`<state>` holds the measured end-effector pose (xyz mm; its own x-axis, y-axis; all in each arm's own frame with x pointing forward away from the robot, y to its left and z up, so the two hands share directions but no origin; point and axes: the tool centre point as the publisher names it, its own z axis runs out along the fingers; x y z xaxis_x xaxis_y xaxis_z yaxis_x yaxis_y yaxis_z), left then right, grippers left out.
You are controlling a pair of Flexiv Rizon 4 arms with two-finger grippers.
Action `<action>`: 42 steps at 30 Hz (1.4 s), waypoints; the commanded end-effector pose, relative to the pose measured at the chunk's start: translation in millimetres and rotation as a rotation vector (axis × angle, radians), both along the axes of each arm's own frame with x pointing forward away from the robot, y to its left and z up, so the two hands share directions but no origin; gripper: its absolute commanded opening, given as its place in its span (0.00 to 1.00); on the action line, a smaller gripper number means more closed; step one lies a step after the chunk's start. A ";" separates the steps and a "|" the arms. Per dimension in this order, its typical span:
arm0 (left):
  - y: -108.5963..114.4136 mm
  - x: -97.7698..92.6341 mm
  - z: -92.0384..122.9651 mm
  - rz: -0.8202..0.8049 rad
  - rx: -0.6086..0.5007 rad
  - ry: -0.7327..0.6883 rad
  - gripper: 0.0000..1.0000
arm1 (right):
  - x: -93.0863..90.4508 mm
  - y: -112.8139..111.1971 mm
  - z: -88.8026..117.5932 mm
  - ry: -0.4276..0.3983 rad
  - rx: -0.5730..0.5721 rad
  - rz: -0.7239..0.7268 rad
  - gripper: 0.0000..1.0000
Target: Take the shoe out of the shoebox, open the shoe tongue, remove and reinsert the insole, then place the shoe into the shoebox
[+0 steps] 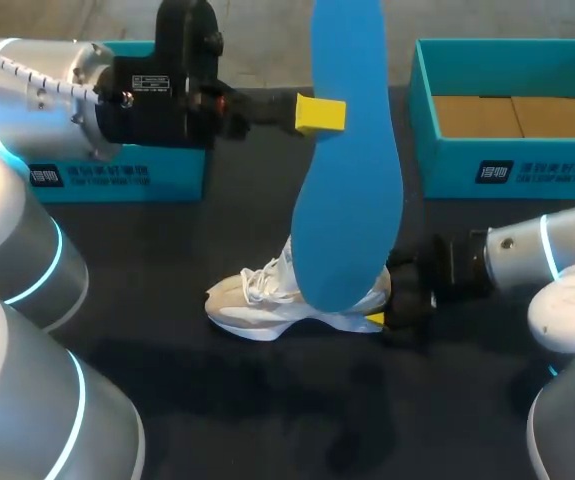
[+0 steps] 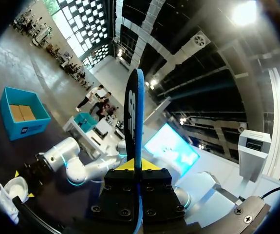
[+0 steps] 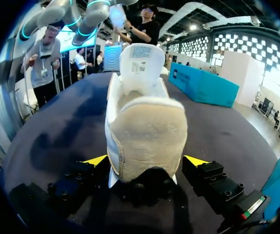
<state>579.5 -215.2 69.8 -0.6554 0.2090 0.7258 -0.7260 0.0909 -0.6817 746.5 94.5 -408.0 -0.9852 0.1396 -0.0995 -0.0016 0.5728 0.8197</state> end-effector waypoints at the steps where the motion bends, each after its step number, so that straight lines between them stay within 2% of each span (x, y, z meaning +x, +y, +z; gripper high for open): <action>1: 0.1 -0.2 -0.1 -0.001 0.002 0.000 0.00 | 0.9 -8.8 19.3 0.045 -0.123 -0.016 1.00; 6: 0.1 -0.2 -0.1 -0.001 0.002 0.000 0.00 | 4.0 -10.0 30.1 0.104 -0.244 -0.051 1.00; 9: 0.1 -0.2 -0.1 -0.001 0.002 0.000 0.00 | 3.9 -10.6 39.1 0.097 -0.367 -0.079 1.00; 14: 0.1 -0.2 -0.1 -0.001 0.002 0.000 0.00 | 1.9 -8.7 49.3 0.098 -0.426 -0.079 1.00; 15: 0.1 -0.2 -0.1 -0.001 0.002 0.000 0.00 | 1.0 -7.3 54.0 0.102 -0.491 -0.081 1.00; 20: 0.1 -0.2 -0.1 -0.001 0.002 0.000 0.00 | -0.9 -6.4 63.0 0.113 -0.552 -0.077 1.00; 27: 0.1 -0.2 -0.1 -0.001 0.002 0.000 0.00 | -5.5 -8.1 74.1 0.139 -0.737 -0.107 1.00; 42: 0.1 -0.2 -0.1 -0.001 0.002 0.000 0.00 | -14.4 -13.7 86.1 0.134 -0.962 -0.176 1.00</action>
